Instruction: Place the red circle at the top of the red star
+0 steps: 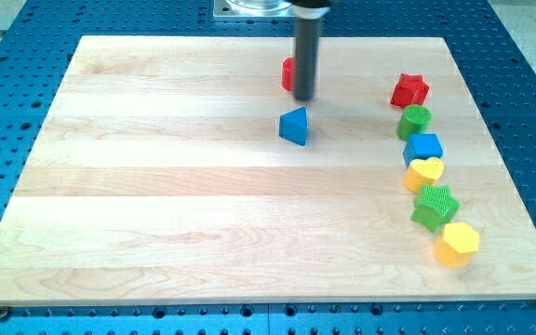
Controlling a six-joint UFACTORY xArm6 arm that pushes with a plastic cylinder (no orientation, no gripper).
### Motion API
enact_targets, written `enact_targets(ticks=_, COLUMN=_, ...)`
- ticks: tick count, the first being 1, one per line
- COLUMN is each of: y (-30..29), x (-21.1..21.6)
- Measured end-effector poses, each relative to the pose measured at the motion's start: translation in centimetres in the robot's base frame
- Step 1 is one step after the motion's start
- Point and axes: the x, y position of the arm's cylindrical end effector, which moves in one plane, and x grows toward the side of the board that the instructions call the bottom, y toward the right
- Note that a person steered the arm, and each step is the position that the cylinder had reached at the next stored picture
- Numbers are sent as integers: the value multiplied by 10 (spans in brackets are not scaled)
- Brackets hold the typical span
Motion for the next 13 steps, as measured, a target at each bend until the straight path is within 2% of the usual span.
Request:
enact_targets(ticks=2, y=-52, x=0)
enact_targets(ticks=3, y=-44, x=-15)
enact_targets(ticks=4, y=-14, x=-53)
enact_targets(ticks=5, y=-61, x=-74)
enact_targets(ticks=6, y=-25, x=-97)
enact_targets(ticks=7, y=50, x=-76)
enact_targets(ticks=8, y=91, x=-57)
enact_targets(ticks=13, y=91, x=-68)
